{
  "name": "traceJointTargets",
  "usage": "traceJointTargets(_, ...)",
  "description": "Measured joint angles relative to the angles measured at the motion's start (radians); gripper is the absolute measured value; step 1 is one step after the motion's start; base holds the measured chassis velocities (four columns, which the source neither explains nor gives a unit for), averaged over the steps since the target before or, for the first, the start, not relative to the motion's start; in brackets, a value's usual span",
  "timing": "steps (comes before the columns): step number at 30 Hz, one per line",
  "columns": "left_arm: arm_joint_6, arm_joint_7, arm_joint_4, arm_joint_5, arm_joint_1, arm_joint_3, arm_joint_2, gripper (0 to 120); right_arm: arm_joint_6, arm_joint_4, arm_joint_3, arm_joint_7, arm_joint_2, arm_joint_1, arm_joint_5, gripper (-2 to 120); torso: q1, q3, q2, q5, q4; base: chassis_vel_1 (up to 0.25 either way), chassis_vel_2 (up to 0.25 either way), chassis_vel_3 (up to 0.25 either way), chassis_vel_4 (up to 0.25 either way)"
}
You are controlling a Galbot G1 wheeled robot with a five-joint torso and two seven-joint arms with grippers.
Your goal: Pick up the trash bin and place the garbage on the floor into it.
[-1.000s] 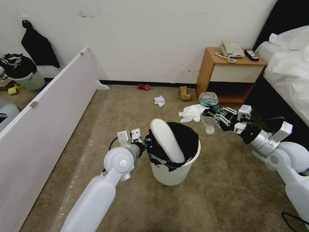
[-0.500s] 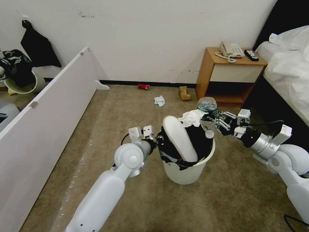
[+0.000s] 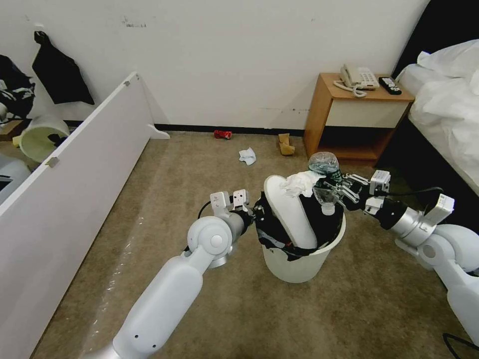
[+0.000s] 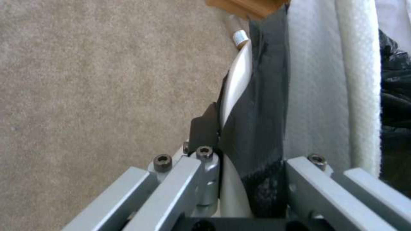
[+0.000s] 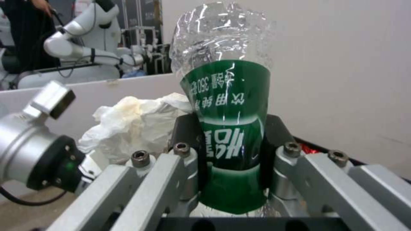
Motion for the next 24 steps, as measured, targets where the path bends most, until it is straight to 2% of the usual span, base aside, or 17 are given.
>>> traceJointTargets(24, 0.000, 0.010, -0.023, 0.005, 0.018, -0.013, 0.017, 4, 0.002, -0.100, -0.059, 0.012, 0.016, 0.010, -0.076, 18, 0.000, 0.000, 0.000, 0.0000, 0.0000, 0.000, 0.000, 0.000, 0.000)
